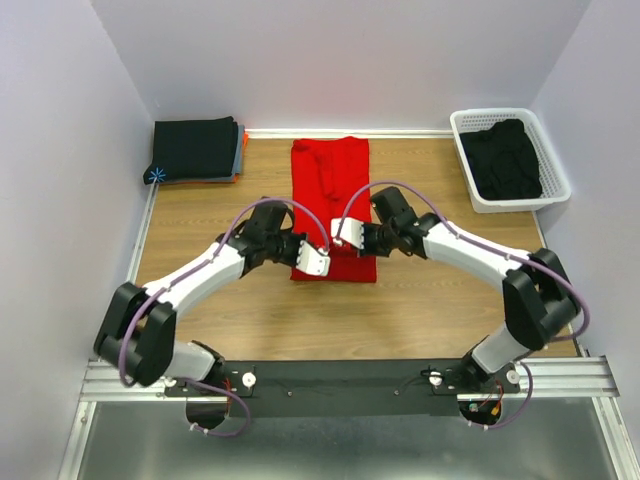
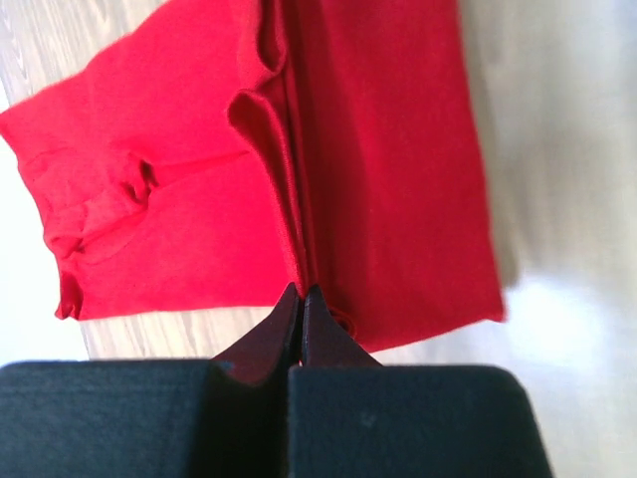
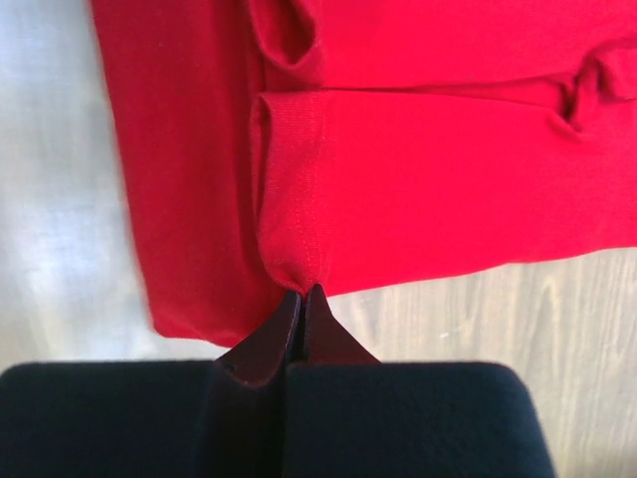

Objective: Fold and stack the t-shirts
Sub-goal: Fold the tshirt

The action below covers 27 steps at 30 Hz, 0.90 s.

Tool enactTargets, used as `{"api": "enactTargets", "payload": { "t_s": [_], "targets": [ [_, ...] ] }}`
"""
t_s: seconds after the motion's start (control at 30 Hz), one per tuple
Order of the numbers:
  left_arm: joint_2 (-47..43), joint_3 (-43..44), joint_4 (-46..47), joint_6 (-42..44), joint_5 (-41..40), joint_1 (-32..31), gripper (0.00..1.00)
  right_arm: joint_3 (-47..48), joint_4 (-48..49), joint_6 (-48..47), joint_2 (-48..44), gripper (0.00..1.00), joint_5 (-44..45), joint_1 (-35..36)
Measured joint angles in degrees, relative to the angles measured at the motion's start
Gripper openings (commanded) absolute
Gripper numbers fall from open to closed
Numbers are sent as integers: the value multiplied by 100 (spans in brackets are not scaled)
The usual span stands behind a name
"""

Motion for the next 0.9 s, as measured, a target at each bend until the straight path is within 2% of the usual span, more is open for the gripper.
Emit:
{"api": "enactTargets", "payload": {
  "t_s": [0.3, 0.67, 0.9],
  "targets": [
    [1311, 1132, 256, 407, 247, 721, 0, 1213, -13, -514, 1161, 0, -280, -549],
    [2721, 2339, 520, 566, 350, 1073, 0, 2452, 0, -988, 2415, 1, -415, -1080],
    [3110, 2717, 564, 599, 361, 1154, 0, 2841, -11, -1165, 2771, 1, -433, -1156]
  ]
}}
